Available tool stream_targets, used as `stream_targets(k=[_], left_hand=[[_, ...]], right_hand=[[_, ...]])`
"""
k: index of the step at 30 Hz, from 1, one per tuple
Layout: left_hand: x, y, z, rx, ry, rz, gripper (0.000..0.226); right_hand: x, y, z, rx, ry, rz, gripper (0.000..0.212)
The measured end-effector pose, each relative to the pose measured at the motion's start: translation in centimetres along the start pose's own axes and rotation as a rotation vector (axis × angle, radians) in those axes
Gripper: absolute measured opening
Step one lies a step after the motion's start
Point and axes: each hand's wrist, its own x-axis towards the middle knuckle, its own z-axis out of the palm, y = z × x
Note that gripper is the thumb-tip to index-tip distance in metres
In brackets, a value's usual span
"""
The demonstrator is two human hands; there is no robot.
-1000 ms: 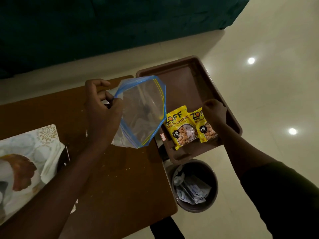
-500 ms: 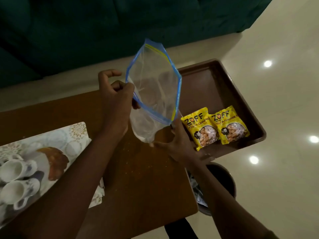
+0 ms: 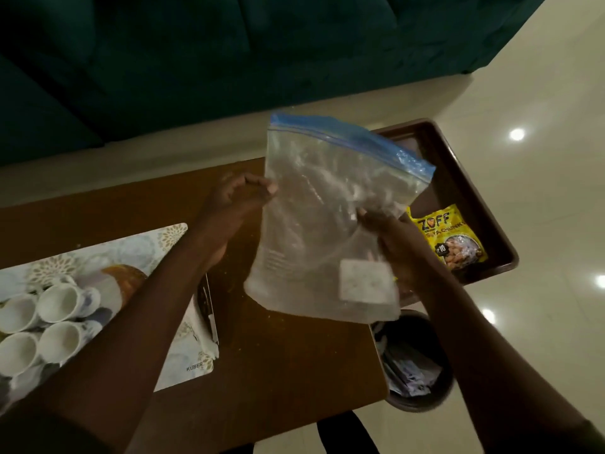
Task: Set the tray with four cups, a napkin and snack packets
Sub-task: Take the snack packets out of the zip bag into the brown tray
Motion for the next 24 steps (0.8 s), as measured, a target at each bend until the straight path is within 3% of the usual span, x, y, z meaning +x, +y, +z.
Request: stream_targets(k=[2, 4, 7, 10, 15, 20, 24], left_hand=[[-0.9, -1.2, -0.2, -0.065, -0.178, -0.174, 0.036], [-1.3, -2.2, 0.4, -0.286, -0.359, -0.304, 0.049], [-1.6, -2.8, 2.0, -0.369, -0.473, -0.324, 0.059], [-1.7, -3.0, 3.5, -0.332, -0.431, -0.331, 0.058], [-1.5, -3.4, 4.7, -0.217, -0.056, -0.184, 0.030], [-1.9, -3.5, 5.9, -0.372, -0.006, -0.222, 0.033], [-2.0, -2.6, 5.6, -0.298, -0.277, -0.280, 0.068]], right_hand=[[0.1, -1.2, -1.5, -0.105, 0.019, 0.006, 0.015], [0.2, -1.6, -2.5, -0.117, -0.024, 0.028, 0.021], [-0.2, -1.1, -3.4, -0.201, -0.046, 0.054, 0.018], [-0.7, -0.1, -3.8, -0.123, -0.042, 0.084, 0.016], [-1.5, 1.3, -5.8, 0.342, 0.118, 0.103, 0.046], [-2.7, 2.0, -5.7, 0.011, -0.077, 0.008, 0.055], [-1.8, 1.4, -4.9, -0.234, -0.115, -0.021, 0.051]])
